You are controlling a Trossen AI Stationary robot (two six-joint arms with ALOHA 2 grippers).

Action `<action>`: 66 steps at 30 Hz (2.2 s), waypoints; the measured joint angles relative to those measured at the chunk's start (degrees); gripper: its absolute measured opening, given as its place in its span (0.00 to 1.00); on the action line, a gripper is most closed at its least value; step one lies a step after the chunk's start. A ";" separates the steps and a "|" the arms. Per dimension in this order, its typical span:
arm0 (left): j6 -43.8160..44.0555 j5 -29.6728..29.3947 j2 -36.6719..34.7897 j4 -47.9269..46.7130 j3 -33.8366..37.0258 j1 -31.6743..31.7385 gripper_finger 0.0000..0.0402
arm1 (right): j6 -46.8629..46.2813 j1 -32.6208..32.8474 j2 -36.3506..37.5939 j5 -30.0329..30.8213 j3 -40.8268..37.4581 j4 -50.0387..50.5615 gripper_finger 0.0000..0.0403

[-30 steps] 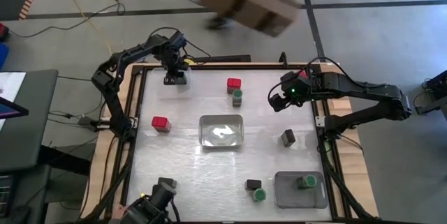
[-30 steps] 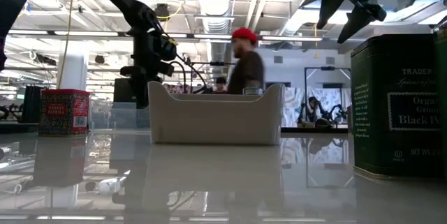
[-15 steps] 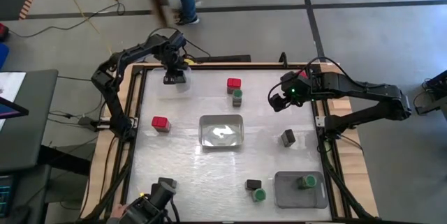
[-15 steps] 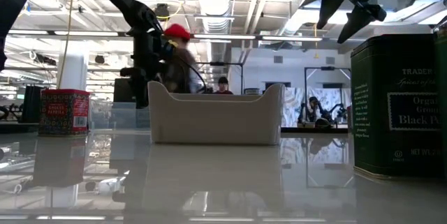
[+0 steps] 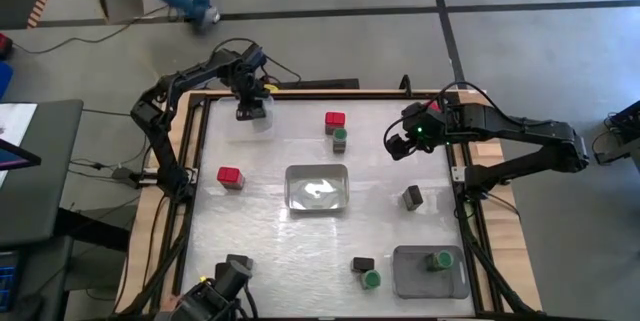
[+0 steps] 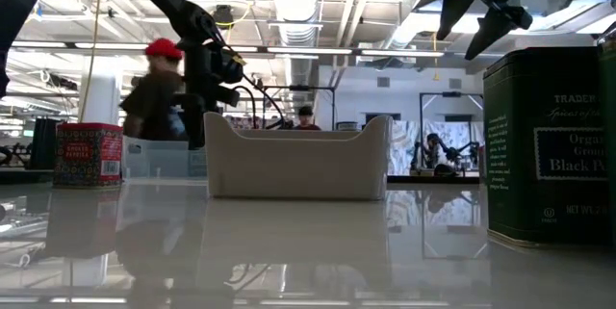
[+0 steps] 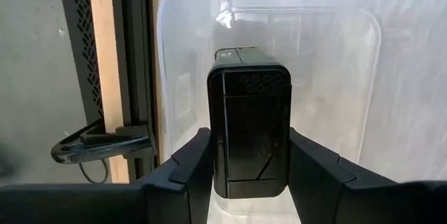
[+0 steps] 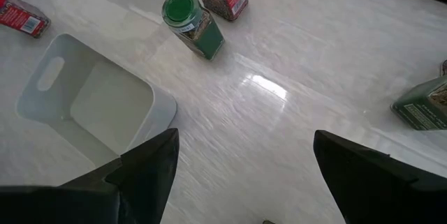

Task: Sort spices by type
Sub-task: Put the top left black seasoning can into the transparent bin

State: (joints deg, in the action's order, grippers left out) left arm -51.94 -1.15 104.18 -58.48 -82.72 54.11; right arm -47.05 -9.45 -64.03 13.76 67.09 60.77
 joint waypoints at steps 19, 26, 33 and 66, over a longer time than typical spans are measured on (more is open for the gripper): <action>-2.86 -0.09 -0.02 -0.53 0.02 -0.02 0.38 | -0.02 0.00 0.00 0.00 0.00 -0.02 0.88; -2.85 -0.09 -0.04 -0.53 0.02 -0.02 0.38 | -0.02 0.00 0.00 0.00 0.00 -0.02 0.88; -2.72 -0.09 -0.04 -0.53 0.02 -0.02 0.38 | -0.02 0.00 0.00 0.00 0.00 -0.02 0.88; -3.75 -3.19 -0.04 -1.09 0.02 -0.02 0.38 | -0.57 0.01 0.00 0.00 0.00 -0.02 0.88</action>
State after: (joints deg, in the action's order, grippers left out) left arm -55.69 -4.33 104.14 -59.57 -82.70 54.08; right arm -47.62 -9.44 -64.03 13.76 67.09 60.75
